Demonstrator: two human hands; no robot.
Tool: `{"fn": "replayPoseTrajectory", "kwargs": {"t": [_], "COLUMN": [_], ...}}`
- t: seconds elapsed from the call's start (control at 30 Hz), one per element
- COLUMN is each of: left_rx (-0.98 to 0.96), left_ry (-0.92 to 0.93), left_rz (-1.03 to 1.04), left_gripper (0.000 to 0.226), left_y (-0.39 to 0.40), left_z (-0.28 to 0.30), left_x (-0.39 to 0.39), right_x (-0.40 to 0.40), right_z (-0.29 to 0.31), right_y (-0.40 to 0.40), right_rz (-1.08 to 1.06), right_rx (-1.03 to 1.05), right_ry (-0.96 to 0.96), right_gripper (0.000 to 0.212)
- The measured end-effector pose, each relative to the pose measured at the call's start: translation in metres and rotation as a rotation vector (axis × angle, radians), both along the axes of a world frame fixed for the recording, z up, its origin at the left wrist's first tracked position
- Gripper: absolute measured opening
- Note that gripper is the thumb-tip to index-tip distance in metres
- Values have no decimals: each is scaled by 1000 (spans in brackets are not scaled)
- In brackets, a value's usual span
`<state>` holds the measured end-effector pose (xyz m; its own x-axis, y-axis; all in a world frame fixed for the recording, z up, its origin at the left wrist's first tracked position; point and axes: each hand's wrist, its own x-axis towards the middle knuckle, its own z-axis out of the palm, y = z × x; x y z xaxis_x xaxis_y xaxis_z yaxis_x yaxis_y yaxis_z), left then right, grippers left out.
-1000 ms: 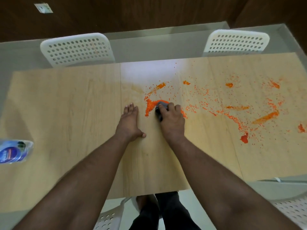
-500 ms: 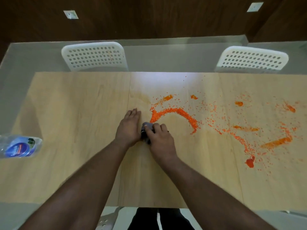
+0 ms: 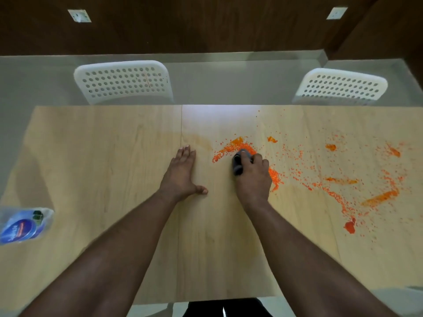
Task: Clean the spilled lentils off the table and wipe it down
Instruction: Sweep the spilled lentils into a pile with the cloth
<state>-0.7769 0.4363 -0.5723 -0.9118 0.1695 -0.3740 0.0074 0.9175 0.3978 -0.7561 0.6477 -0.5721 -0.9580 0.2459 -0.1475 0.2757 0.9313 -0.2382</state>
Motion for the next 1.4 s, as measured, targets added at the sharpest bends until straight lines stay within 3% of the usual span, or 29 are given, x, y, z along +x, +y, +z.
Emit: {"fn": "replayPoseTrajectory", "kwargs": {"t": [0.23, 0.33, 0.4, 0.5, 0.73, 0.93, 1.07, 1.23, 1.4], "left_rx": [-5, -12, 2, -6, 1, 15, 62, 60, 54], "left_ry": [-8, -13, -17, -31, -8, 43, 3, -48, -25], "left_rz": [-47, -62, -43, -32, 8, -30, -32, -18, -6], "left_gripper": [141, 135, 145, 153, 143, 134, 119, 158, 154], "left_y": [-5, -6, -8, -7, -1, 14, 16, 16, 28], "left_z": [-5, -9, -13, -14, -6, 0, -2, -6, -2], "left_x": [-23, -26, -26, -25, -31, -69, -85, -90, -103], "right_x": [22, 8, -5, -25, -40, -41, -66, -97, -103], "right_z": [-6, -12, -10, -6, 3, 10, 8, 8, 4], "right_y": [-62, -69, -65, -52, -14, -42, -66, -50, -12], "right_rz": [357, 407, 387, 274, -31, 213, 333, 200, -46], "right_rx": [-10, 13, 17, 43, -20, -84, -72, -55, -50], "right_ry": [7, -4, -32, -29, 10, -5, -18, -25, -23], "right_gripper": [68, 69, 79, 62, 56, 73, 69, 68, 61]}}
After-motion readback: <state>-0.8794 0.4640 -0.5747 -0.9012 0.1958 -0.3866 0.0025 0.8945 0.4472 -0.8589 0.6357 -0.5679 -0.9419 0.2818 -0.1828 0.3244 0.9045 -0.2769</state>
